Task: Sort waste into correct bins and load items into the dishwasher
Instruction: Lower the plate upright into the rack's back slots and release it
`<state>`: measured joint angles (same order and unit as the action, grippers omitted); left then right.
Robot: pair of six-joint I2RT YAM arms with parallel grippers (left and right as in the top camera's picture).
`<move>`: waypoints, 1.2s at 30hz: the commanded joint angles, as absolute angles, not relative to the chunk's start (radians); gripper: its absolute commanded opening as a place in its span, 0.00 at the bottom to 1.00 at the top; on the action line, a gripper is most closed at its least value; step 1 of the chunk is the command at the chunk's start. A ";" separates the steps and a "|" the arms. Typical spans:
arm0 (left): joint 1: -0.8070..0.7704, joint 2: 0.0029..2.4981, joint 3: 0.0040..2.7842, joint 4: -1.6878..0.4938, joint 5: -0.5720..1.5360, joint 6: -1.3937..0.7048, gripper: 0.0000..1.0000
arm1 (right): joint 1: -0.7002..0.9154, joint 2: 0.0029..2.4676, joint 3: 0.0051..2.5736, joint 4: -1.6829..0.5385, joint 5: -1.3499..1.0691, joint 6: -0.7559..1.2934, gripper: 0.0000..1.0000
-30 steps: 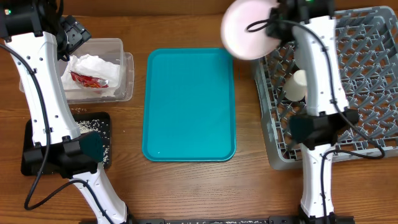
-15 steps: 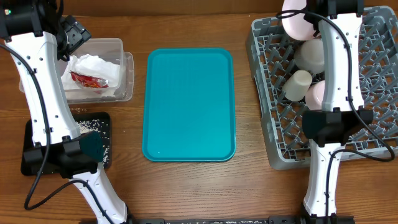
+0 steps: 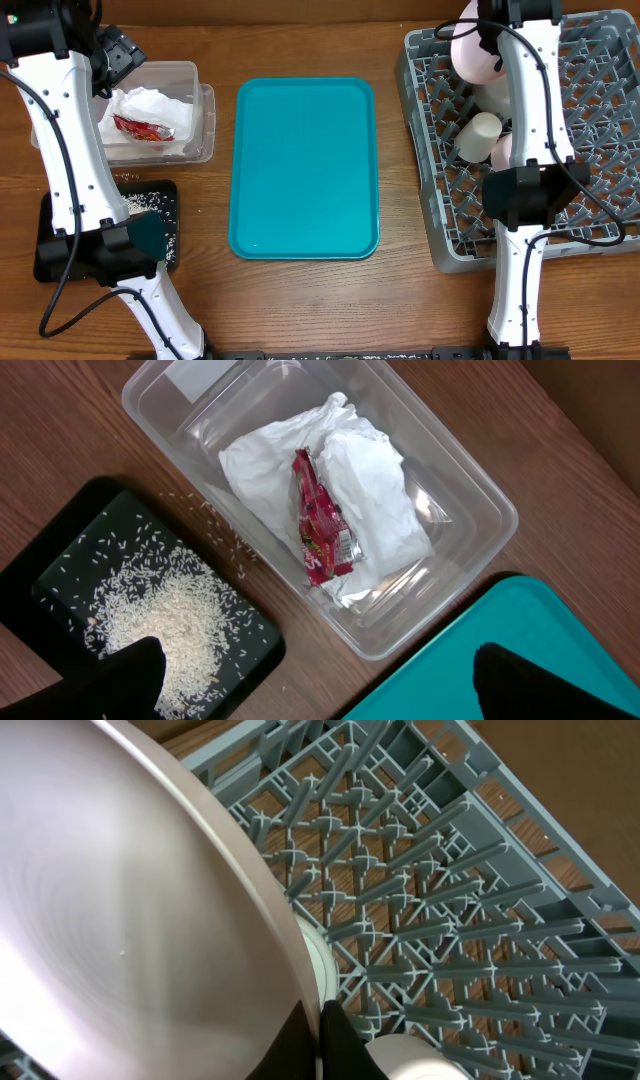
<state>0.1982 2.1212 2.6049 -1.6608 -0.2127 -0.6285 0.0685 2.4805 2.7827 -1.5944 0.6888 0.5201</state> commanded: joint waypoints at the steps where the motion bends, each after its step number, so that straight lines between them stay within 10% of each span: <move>1: 0.196 2.112 2.621 -1.660 -0.209 -0.635 1.00 | 0.083 2.481 2.756 -1.580 0.714 0.532 0.04; 13: 0.196 2.112 2.621 -1.660 -0.209 -0.635 1.00 | 0.147 2.480 2.743 -1.587 0.710 0.528 0.05; 18: 0.196 2.112 2.621 -1.660 -0.209 -0.635 1.00 | 0.178 2.460 2.752 -1.610 0.630 0.520 0.40; 28: 0.196 2.112 2.621 -1.660 -0.209 -0.635 1.00 | 0.191 2.311 2.786 -1.690 0.384 0.521 0.59; 31: 0.196 2.112 2.621 -1.660 -0.209 -0.635 1.00 | 0.191 2.241 2.786 -1.694 0.281 0.492 1.00; 36: 0.196 2.112 2.621 -1.660 -0.209 -0.635 1.00 | 0.191 2.136 2.786 -1.694 0.184 0.456 1.00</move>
